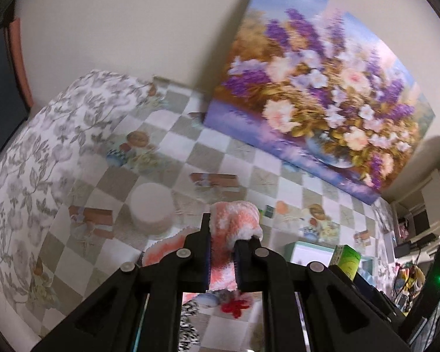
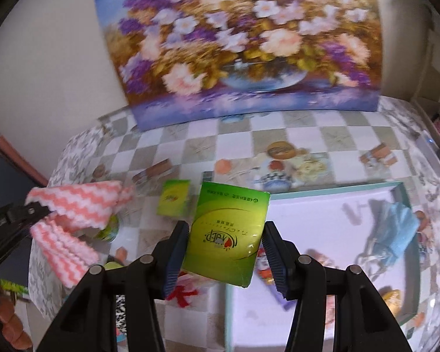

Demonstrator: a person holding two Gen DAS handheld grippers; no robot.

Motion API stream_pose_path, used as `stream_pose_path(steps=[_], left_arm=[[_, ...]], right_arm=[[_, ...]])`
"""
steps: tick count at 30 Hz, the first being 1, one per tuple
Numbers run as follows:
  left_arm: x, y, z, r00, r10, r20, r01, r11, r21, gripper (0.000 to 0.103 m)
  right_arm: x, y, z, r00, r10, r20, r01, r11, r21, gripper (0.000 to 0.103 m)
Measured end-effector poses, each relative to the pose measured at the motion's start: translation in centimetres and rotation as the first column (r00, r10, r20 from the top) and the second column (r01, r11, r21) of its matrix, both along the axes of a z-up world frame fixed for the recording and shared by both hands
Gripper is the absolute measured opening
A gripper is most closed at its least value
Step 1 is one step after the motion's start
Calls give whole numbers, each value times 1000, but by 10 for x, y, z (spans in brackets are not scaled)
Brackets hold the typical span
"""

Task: Organize soft objects
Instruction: 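Lift the striped towel with the left gripper while the right gripper lifts the green tissue pack toward the tray, then lower the striped towel into the tray with the left gripper while the right releases the tissue pack there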

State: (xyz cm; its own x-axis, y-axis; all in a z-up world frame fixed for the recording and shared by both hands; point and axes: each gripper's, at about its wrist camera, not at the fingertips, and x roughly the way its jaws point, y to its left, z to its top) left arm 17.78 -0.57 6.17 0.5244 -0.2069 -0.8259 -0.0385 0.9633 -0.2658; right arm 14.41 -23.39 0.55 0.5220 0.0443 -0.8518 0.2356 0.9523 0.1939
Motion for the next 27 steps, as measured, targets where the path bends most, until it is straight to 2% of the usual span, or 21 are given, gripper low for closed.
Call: stream_pose_path(steps=[6,13,19,27], left_arm=[[-3,-40,0,997,-78,-8,78,997,1,12],[-11,-104,-3,981,-196,-7,196,981,15,12],[-20,-160,-7,955,-297,-14,298,954,34,12],[-34,-227,-24,902,-432,-31,432,901,24,12]], right_arm=[[-8,-41,-5,994,-105,-25,105,994,-14,54],[-23,-95,-12,970,-239,-53,238,971,-25,54],[-39,-136,-18,937,-342,-73,342,940,-16,54],[-59,-174,-23,893,-440,-95,437,898,-52,54]])
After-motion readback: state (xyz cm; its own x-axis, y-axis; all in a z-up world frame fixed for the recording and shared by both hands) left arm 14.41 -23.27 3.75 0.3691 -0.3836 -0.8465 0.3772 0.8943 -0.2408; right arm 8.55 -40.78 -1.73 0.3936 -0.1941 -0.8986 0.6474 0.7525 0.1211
